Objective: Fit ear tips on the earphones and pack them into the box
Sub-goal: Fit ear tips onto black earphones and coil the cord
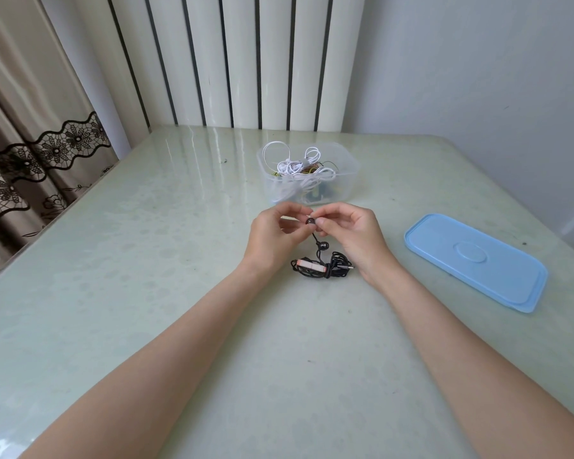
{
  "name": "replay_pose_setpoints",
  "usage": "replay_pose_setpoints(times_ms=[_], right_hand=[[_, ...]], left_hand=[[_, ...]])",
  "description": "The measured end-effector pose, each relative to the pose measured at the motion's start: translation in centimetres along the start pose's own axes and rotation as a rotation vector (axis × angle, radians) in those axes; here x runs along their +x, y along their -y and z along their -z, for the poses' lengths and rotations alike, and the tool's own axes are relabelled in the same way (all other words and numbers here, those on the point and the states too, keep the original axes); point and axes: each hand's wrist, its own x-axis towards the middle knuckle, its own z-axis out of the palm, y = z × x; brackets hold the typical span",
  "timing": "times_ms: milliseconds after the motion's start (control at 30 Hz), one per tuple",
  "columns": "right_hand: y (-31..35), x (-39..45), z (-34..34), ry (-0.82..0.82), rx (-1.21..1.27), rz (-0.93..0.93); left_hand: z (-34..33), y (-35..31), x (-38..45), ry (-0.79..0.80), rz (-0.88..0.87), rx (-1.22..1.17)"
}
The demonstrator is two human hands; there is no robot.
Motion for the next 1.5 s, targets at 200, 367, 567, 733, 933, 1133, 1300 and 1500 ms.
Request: replay_pose_setpoints(times_ms=[200,367,567,733,933,1133,1300,1500], right_hand=[[0.1,-0.1,0.1,0.051,-0.009,-0.032],[0.0,-0.1,0.2,0.027,-0.095,-0.043],[0.1,-0.3,0.3,0.025,0.014,-0.077],[0.4,-0.3,0.5,-0.016,0.157,-0.114],[0.2,0.2,0.4,-0.063,0.000,-0.101],[0.2,1.8,5.8,-0.429,-0.321,-0.058],[-0.8,3.0,7.1,-0.097,-1.033,-0.113],[-0.1,4.0,6.2,-0.040,-1.102,-0.048]], left_hand=[[0.2,0.2,0.1,-0.013,-0.038,0.030],[0.1,0.4,0.3,0.001,0.013,0.016],[0.2,0.5,0.3,-0.011,0.027,-0.020],[0.2,0.2,0.2,0.008,0.018,-0.038],[0.4,0.4,0.4,0.002,-0.010,0.036],[-0.5,1.0,0.3,0.042,-0.045,0.253],[-0.1,0.5,0.4,0.050,-0.065,0.279],[0.4,0.1,0.3,0.114,-0.011,0.216]])
